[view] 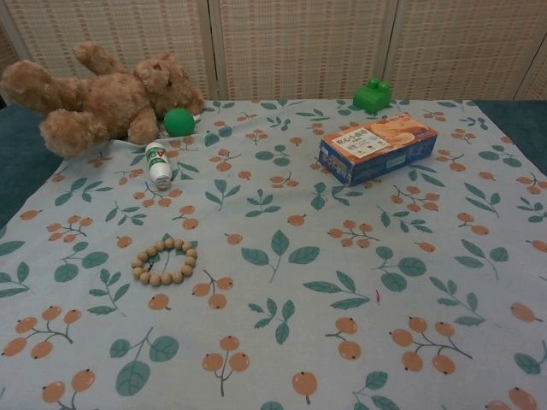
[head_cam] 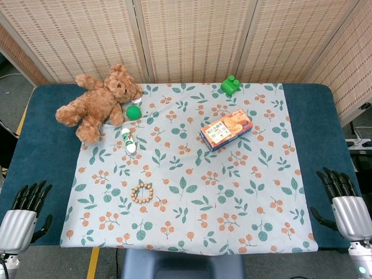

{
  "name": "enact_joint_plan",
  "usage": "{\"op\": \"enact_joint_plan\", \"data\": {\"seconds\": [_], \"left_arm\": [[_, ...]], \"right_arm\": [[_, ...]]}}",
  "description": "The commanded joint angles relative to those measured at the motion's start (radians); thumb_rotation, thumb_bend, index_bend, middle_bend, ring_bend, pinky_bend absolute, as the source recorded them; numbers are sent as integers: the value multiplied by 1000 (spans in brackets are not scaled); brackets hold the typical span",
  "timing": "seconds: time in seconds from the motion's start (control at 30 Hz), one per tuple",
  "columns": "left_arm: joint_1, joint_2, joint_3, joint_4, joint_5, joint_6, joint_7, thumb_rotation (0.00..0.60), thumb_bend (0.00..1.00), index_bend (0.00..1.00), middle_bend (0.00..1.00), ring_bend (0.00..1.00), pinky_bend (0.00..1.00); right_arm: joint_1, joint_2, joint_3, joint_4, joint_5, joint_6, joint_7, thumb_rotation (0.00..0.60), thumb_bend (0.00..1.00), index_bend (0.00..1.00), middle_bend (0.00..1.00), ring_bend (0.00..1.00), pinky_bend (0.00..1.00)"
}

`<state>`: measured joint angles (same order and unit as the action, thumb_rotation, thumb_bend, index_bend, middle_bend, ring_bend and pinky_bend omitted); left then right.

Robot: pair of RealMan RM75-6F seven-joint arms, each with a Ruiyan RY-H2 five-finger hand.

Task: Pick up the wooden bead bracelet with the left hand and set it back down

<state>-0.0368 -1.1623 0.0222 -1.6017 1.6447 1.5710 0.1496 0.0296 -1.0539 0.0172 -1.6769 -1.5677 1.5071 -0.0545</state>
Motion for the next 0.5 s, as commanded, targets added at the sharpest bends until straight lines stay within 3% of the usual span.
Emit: {"op": "enact_joint_plan", "data": {"seconds": [0.03, 0.3, 0.5], "left_arm": [[-4, -21, 1, 23, 29, 14, 3, 600, 469, 0, 1, 0, 50], [-74, -88, 48, 37, 107, -106, -10, 600, 494, 0, 77, 0, 19], [-149, -153, 24, 27, 119, -205, 76, 600, 506, 54, 193, 0, 15]], "right_arm": [[3, -2, -2, 2, -2, -7, -1, 539, 238, 0, 0, 0, 0], [13, -11, 0, -5, -6, -17, -10, 539, 238, 0, 0, 0, 0], [16, -10, -4, -1, -13, -21, -9, 540, 238, 0, 0, 0, 0]]}}
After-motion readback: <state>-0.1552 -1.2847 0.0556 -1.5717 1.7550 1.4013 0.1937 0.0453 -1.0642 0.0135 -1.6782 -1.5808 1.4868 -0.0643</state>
